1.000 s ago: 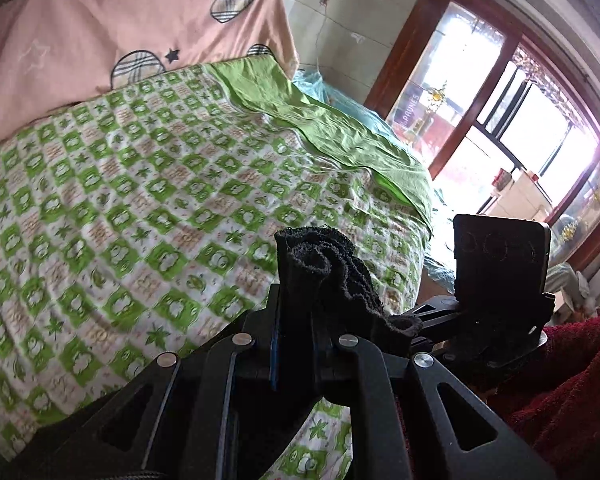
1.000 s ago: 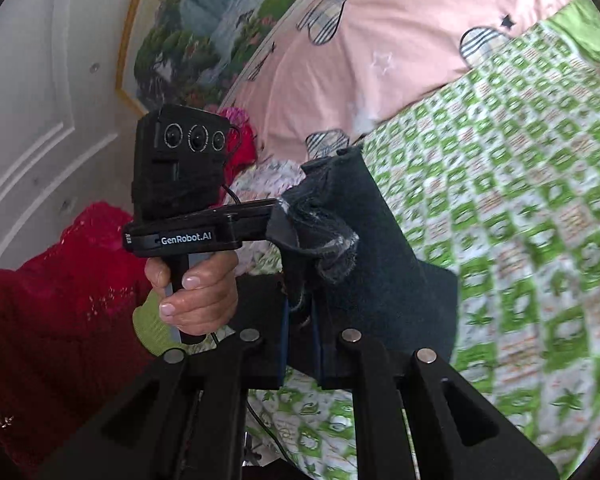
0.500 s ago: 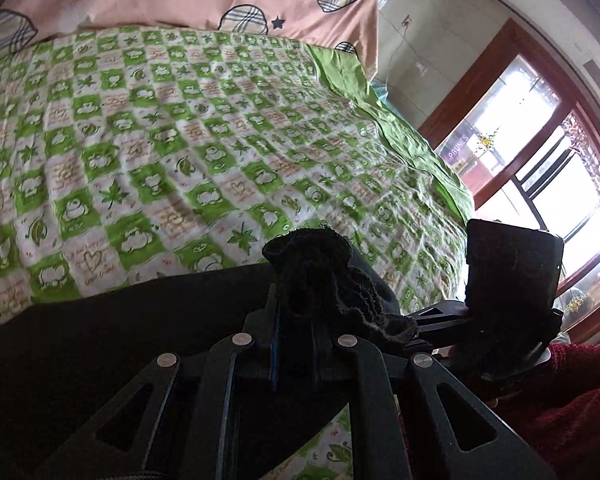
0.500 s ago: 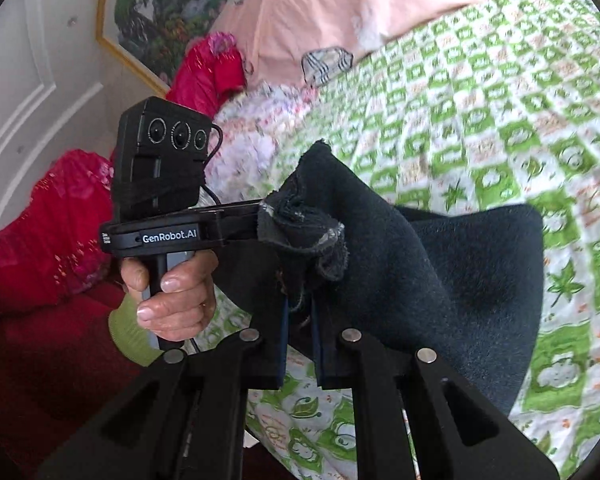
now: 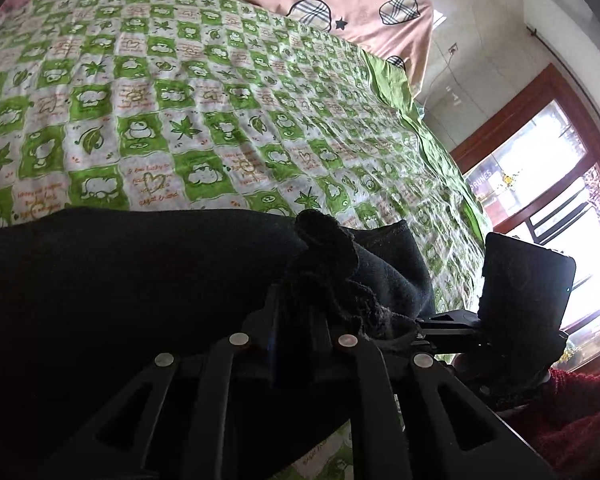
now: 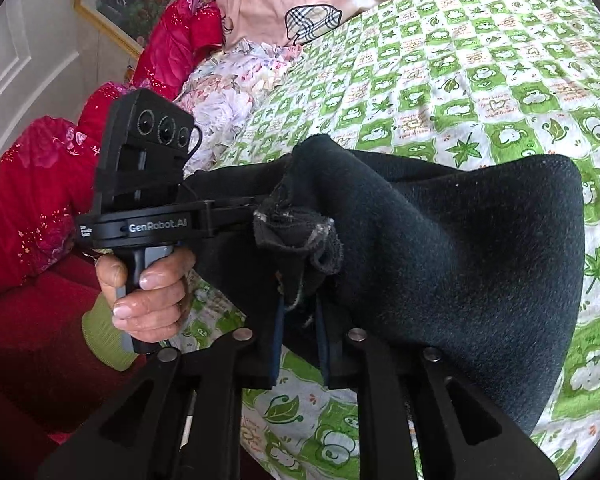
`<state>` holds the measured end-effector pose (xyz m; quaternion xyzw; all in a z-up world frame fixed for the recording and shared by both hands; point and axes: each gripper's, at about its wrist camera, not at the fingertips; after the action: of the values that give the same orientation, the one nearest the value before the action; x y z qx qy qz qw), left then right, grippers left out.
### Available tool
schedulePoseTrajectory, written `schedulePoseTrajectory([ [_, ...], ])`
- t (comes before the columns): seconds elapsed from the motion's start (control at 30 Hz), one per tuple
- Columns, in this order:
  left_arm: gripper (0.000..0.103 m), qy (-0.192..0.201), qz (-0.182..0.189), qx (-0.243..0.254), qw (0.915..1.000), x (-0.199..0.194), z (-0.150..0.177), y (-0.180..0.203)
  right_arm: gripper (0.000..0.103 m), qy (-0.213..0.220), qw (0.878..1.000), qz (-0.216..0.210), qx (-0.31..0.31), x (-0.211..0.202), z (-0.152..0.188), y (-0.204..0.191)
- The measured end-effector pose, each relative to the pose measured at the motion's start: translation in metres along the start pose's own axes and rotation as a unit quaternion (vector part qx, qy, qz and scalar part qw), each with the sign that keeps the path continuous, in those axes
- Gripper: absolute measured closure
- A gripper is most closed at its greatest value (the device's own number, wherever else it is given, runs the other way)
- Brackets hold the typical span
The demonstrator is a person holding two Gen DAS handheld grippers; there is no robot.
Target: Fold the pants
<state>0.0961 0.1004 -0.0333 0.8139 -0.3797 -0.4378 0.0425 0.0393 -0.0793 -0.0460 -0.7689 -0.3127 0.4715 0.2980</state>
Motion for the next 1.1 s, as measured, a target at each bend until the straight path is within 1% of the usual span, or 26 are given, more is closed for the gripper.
schedulePoseTrajectory([
  [0.03, 0.092, 0.001, -0.002, -0.006, 1.0, -0.002, 0.002, -0.001, 0.076, -0.001, 1.0, -0.006, 0.003, 0.001, -0.002, -0.001],
  [0.07, 0.092, 0.001, -0.007, -0.014, 0.9999, -0.005, 0.005, -0.002, 0.073, -0.002, 1.0, -0.011, 0.006, -0.001, -0.001, -0.001],
  [0.1, 0.088, 0.0, -0.01, -0.021, 0.9997, -0.007, 0.008, -0.002, 0.07, -0.002, 1.0, -0.014, 0.006, -0.002, 0.0, -0.002],
  [0.17, 0.082, 0.001, -0.008, -0.034, 0.9994, -0.011, 0.013, -0.001, 0.069, 0.001, 1.0, -0.011, 0.0, -0.005, 0.003, -0.006],
  [0.23, 0.071, 0.005, -0.005, -0.043, 0.9991, -0.015, 0.017, 0.002, 0.069, 0.004, 1.0, -0.009, -0.004, -0.011, 0.005, -0.008],
  [0.37, 0.06, 0.017, -0.012, -0.061, 0.9979, -0.027, 0.024, 0.008, 0.069, 0.027, 1.0, -0.012, 0.004, -0.035, 0.006, -0.005],
  [0.47, 0.059, 0.029, -0.02, -0.069, 0.997, -0.038, 0.03, 0.011, 0.069, 0.048, 0.999, -0.011, 0.008, -0.052, 0.001, -0.004],
  [0.57, 0.057, 0.042, -0.031, -0.089, 0.9947, -0.052, 0.042, 0.011, 0.069, 0.066, 0.998, -0.017, 0.008, -0.062, -0.009, -0.004],
  [0.63, 0.057, 0.051, -0.039, -0.098, 0.9932, -0.061, 0.049, 0.01, 0.069, 0.072, 0.997, -0.012, 0.005, -0.062, -0.017, -0.006],
  [0.7, 0.056, 0.06, -0.054, -0.11, 0.9906, -0.073, 0.059, 0.009, 0.069, 0.075, 0.997, -0.008, 0.005, -0.057, -0.027, -0.008],
  [0.83, 0.053, 0.085, -0.08, -0.141, 0.9831, -0.097, 0.08, 0.005, 0.069, 0.067, 0.998, -0.014, 0.001, -0.042, -0.046, -0.016],
  [0.97, 0.05, 0.119, -0.099, -0.193, 0.9689, -0.127, 0.105, -0.007, 0.069, 0.043, 0.999, -0.019, -0.02, -0.014, -0.063, -0.034],
  [1.03, 0.048, 0.133, -0.116, -0.218, 0.9598, -0.143, 0.118, -0.013, 0.069, 0.028, 0.999, -0.017, -0.035, 0.002, -0.069, -0.046],
  [1.1, 0.046, 0.139, -0.134, -0.235, 0.9525, -0.156, 0.129, -0.02, 0.068, 0.012, 0.999, -0.013, -0.048, 0.021, -0.074, -0.059],
])
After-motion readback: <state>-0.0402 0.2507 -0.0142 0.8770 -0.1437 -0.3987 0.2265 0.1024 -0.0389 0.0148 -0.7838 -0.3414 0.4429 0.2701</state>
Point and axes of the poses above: each gripper's, at about its wrist camera, not at the fingertips, and x roughly the way its jaws point, y to its right, z to its underside, and after that the axes turned 14 degrees about x, right-handed
